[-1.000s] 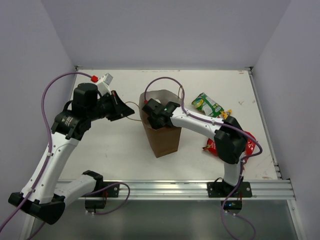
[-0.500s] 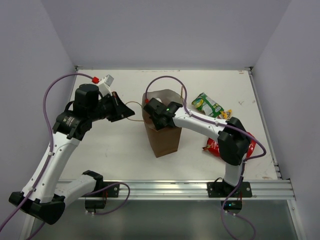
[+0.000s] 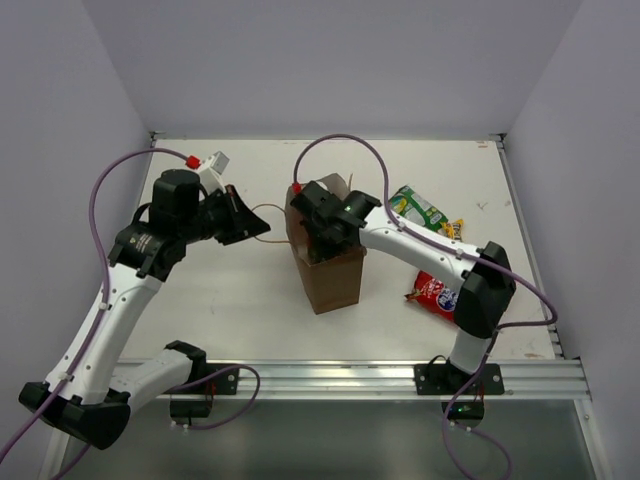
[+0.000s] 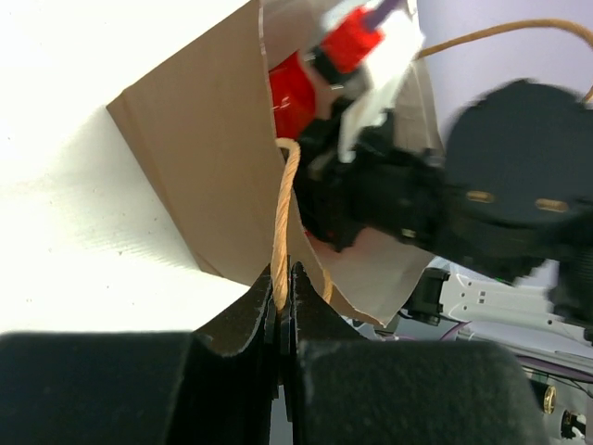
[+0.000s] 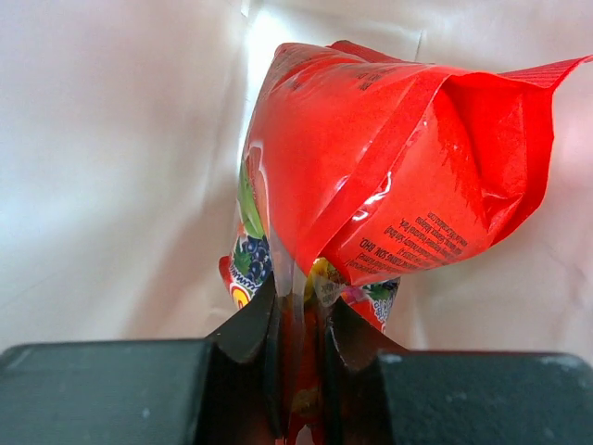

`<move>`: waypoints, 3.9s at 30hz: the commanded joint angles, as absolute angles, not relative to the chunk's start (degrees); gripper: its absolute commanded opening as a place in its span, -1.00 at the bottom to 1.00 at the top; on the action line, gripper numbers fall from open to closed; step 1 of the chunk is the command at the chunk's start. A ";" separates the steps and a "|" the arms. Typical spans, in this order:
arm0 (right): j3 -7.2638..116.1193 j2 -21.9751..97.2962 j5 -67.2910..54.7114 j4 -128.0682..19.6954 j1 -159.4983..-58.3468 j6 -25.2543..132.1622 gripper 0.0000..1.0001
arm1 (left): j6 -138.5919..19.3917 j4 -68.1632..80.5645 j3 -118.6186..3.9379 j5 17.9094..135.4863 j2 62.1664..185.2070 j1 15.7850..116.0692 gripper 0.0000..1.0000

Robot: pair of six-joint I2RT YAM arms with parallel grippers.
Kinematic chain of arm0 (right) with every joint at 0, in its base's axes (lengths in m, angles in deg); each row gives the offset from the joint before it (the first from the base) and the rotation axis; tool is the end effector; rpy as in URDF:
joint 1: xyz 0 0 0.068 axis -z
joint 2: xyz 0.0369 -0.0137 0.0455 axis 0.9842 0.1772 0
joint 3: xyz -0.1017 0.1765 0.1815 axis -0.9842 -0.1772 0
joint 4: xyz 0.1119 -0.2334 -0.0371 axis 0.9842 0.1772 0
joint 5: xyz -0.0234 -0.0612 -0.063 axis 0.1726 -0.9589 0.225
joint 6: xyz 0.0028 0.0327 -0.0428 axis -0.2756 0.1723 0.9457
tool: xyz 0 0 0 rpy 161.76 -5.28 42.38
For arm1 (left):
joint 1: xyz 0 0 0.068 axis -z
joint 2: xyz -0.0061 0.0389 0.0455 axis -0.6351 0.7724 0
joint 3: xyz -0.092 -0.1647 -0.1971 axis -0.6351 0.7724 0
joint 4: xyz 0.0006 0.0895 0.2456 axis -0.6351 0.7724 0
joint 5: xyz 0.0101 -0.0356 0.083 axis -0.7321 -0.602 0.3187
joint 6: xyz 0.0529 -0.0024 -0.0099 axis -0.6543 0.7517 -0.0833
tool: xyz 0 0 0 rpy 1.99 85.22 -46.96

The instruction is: Take the snacks out of the paper bag

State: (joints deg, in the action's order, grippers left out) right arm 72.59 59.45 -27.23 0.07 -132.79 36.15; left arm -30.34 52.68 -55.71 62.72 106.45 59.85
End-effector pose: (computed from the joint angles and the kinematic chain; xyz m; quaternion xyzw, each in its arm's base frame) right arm 0.2341 0.2969 0.2939 -0.2160 0.9436 0.0514 0.2456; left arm 0.1807 -0.0817 0.3922 -0.0601 0.8612 -0.3875 0.3234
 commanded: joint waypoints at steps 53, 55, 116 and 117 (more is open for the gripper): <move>97.66 31.82 -49.34 -5.83 -116.72 51.74 -1.00 | -34.97 55.15 -56.89 67.29 107.08 59.47 -0.96; 93.86 30.24 -50.58 -5.83 -114.52 50.78 -1.00 | -34.88 55.15 -56.80 66.94 106.90 59.55 -0.96; 56.39 31.57 -21.14 -7.68 -97.64 37.50 0.98 | -32.77 54.01 -59.26 62.28 106.46 59.47 0.19; 57.36 30.77 -20.88 -6.54 -97.64 37.85 0.98 | -32.77 54.18 -59.44 62.46 106.46 59.47 0.25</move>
